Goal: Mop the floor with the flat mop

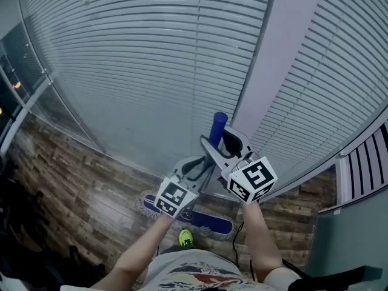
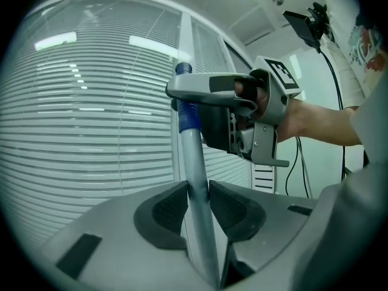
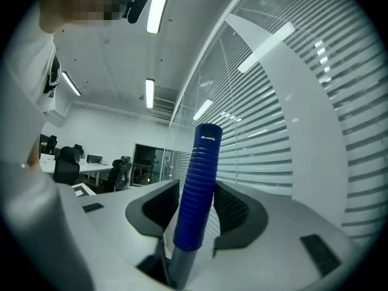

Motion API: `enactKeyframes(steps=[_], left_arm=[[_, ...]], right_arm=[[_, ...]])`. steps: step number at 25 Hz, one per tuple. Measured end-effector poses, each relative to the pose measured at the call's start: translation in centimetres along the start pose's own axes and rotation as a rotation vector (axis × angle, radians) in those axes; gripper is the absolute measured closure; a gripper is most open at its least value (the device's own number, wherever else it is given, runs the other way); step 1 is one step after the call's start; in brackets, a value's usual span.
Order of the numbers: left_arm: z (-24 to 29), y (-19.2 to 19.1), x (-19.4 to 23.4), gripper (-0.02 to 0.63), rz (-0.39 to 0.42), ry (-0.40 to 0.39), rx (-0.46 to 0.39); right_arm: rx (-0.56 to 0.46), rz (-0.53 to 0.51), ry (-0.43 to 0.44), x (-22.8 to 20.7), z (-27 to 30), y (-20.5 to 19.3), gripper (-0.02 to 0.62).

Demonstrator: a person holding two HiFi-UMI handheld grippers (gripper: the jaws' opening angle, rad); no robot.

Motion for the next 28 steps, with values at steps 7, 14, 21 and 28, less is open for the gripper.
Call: enactKeyframes(steps=[7,14,21,28], left_arm=[[-2.8,0.2,-8.0,0.502,0.06,-0.023,0.022],[-6.1,0.6,-16.5,0.433,0.153,-0.126,0.003],[-8.0,0.8,-23.6,0.449,0.134,-0.301,0.023],[-13.8,-1.7,-31.5,0.506,0.091,-0.27,0.026]], right_arm=[[-0.069,0.076,0.104,3.7,-8.2,-0.5,0.451],[-0.102,0.06,0.236,9.2,-18.2,-1.3,0.457],[-0.084,0.017,0.438,14.2,-25.0,-1.1,0.459],[-0.076,0.012,0.586,21.7,-30.7,-2.7,0.457]])
Point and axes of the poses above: the fingertips, and each gripper's own axes: z forward along the fingers, x to its left, y out of its top, the point moved 10 cm from there along -z, backward along the fingers, and after that the axes turned 7 degrees about x, right-handed, at the moved point
